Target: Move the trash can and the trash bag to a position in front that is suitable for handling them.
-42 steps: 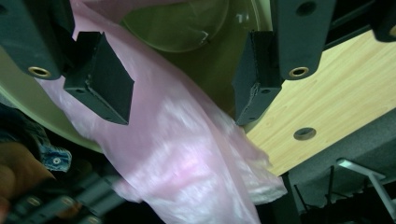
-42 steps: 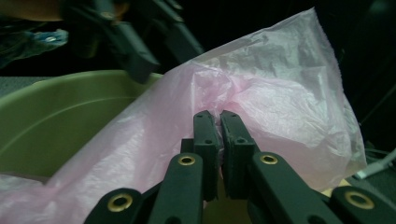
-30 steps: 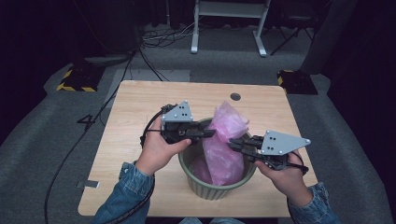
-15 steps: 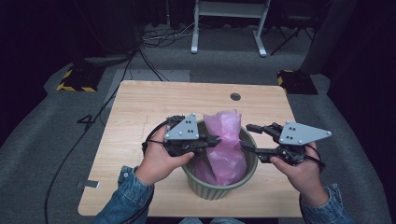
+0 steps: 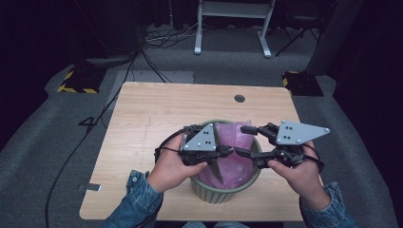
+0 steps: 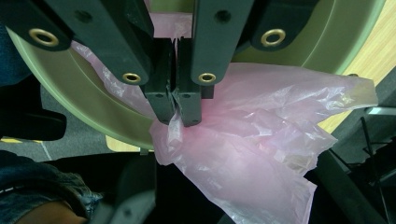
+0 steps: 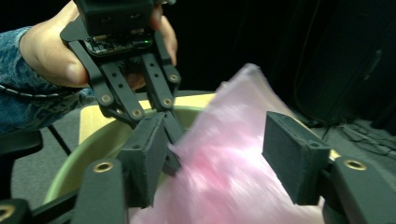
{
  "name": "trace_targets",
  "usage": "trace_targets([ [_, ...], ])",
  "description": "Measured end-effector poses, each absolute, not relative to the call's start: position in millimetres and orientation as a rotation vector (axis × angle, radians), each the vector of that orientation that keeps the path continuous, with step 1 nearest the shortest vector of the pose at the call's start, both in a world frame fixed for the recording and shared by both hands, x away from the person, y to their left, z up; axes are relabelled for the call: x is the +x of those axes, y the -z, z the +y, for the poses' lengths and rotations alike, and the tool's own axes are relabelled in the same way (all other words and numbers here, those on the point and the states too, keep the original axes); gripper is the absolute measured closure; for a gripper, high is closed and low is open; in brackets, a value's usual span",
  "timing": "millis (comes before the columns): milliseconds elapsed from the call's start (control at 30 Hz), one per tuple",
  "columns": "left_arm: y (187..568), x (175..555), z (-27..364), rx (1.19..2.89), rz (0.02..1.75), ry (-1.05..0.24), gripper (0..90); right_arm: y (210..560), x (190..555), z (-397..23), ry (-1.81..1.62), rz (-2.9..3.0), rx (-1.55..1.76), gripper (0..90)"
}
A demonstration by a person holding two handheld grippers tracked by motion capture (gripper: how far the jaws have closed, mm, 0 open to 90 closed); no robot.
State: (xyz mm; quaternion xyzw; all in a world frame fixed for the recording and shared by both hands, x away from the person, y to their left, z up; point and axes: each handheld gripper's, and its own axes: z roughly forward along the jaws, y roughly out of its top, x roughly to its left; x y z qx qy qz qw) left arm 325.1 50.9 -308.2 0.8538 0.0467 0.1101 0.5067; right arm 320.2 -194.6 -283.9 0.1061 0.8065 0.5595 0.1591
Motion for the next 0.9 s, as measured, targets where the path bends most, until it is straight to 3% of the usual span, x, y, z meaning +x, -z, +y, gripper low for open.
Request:
trace_targets([
  [100, 310.6, 323.7, 47.6, 2.062, 0.099, -0.252, 87.5, 287.7, 322.0, -187.2, -1.590, 2.332, 0.305, 46.0],
  [233, 313.6, 323.9, 49.5, 2.063, 0.117, -0.253, 83.8, 289.5, 321.1, -186.6, -1.580, 2.373, 0.285, 77.6],
  [300, 314.2, 324.6, 52.0, 2.049, 0.141, -0.252, 77.2, 288.9, 319.9, -189.0, -1.571, 2.365, 0.295, 87.8],
  [367, 314.2, 325.5, 55.6, 2.025, 0.173, -0.242, 64.3, 289.2, 319.8, -191.2, -1.569, 2.364, 0.303, 89.9],
  [500, 311.8, 324.0, 65.7, 2.002, 0.220, -0.275, 50.1, 290.3, 317.5, -197.1, -1.587, 2.355, 0.303, 90.0],
  [767, 304.3, 327.7, 73.5, 1.947, 0.296, -0.290, 44.9, 292.3, 309.4, -200.6, -1.614, 2.363, 0.262, 90.0],
  [900, 302.0, 329.6, 67.5, 1.926, 0.272, -0.242, 54.2, 294.6, 306.8, -196.8, -1.610, 2.386, 0.232, 89.9],
])
